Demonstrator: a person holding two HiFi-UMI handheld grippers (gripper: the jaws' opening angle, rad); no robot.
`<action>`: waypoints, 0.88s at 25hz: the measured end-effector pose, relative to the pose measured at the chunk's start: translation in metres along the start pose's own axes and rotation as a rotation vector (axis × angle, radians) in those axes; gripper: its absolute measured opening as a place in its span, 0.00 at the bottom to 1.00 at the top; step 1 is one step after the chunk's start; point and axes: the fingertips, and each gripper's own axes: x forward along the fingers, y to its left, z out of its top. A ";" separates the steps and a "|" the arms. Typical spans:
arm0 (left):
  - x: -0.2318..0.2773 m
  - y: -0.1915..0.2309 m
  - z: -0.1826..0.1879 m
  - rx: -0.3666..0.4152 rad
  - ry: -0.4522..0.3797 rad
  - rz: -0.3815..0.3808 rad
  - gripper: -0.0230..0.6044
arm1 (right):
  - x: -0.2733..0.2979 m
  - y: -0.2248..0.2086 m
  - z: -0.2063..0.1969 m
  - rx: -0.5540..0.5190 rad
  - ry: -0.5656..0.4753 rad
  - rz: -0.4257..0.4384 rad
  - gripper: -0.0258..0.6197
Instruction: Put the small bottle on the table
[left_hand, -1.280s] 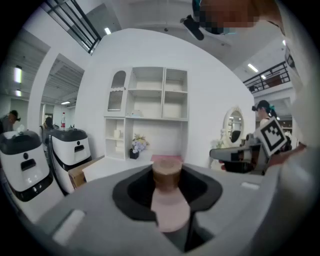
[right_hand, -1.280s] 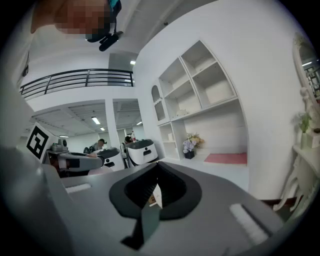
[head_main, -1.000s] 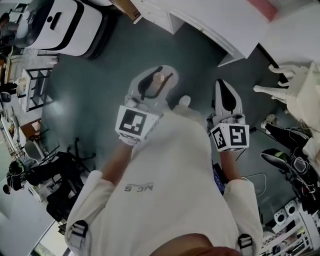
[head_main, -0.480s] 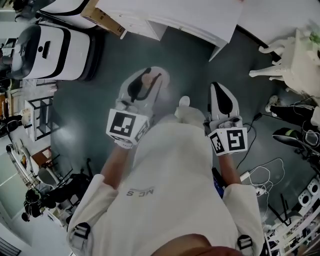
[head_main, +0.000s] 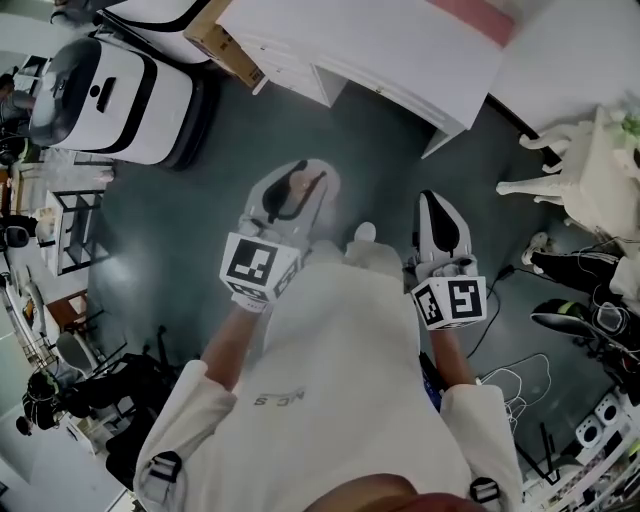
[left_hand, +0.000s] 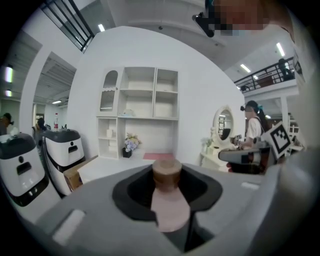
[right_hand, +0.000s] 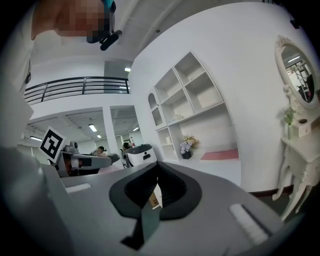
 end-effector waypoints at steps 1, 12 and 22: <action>0.001 0.006 0.003 0.001 -0.004 0.005 0.24 | 0.006 0.002 0.004 -0.004 -0.004 0.007 0.03; 0.047 0.070 0.040 -0.003 -0.036 0.036 0.24 | 0.089 -0.015 0.035 -0.021 -0.014 0.039 0.03; 0.155 0.206 0.072 -0.062 -0.037 -0.005 0.24 | 0.257 -0.043 0.069 -0.049 -0.001 0.004 0.03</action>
